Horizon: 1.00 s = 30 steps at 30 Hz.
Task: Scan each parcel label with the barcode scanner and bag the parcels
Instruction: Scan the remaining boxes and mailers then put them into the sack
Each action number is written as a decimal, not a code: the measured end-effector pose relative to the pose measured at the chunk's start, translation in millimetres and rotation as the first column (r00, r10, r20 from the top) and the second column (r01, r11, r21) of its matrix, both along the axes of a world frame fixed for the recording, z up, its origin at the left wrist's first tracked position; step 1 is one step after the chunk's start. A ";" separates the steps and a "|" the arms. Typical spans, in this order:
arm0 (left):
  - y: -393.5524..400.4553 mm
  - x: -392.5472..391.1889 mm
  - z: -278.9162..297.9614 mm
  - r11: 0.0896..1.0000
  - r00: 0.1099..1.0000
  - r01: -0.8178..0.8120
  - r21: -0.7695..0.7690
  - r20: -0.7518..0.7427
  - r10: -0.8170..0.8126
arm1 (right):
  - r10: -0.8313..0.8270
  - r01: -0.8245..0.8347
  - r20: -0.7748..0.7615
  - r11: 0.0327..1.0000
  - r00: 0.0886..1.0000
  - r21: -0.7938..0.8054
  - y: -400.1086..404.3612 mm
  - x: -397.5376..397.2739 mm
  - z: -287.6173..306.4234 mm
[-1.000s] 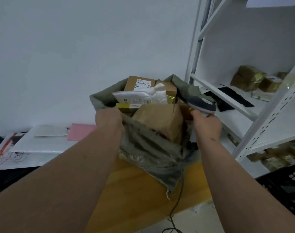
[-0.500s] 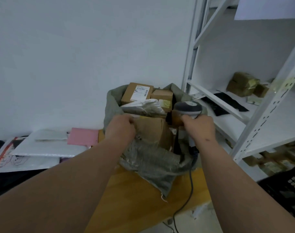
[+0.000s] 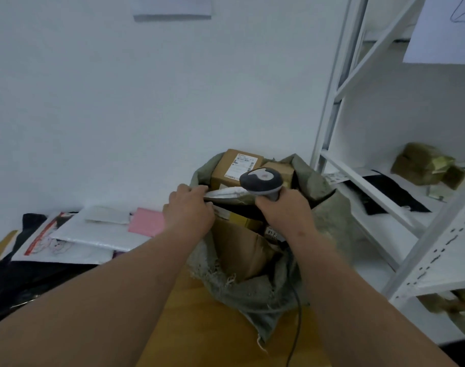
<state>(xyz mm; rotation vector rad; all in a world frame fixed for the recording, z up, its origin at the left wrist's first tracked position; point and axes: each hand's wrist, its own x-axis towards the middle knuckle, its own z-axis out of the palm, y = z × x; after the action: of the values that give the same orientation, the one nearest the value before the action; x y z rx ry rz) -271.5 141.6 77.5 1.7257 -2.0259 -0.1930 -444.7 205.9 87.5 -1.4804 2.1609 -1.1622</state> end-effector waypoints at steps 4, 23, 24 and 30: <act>-2.3 15.7 5.3 0.999 0.998 -0.043 -0.015 0.055 0.044 | 0.040 -0.041 -0.062 0.999 0.997 -0.013 -9.9 20.8 0.7; -57.5 184.2 -25.3 0.994 0.987 -0.104 0.035 0.127 0.099 | 0.231 -0.238 0.078 0.967 0.970 0.089 -53.6 211.1 19.3; -60.4 197.4 -28.3 0.993 0.986 -0.107 0.053 0.131 0.100 | 0.236 -0.246 0.104 0.965 0.966 0.094 -58.6 223.6 18.2; -70.7 268.4 -48.3 0.981 0.981 -0.113 0.156 0.177 0.084 | 0.201 -0.237 0.258 0.964 0.945 0.117 -84.2 288.7 -12.6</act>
<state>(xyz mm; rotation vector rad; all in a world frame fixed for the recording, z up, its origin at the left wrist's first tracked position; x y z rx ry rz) -3.2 70.8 29.2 2.0019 -2.0876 -0.1919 -156.0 121.7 74.9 -1.3919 1.8233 -1.0241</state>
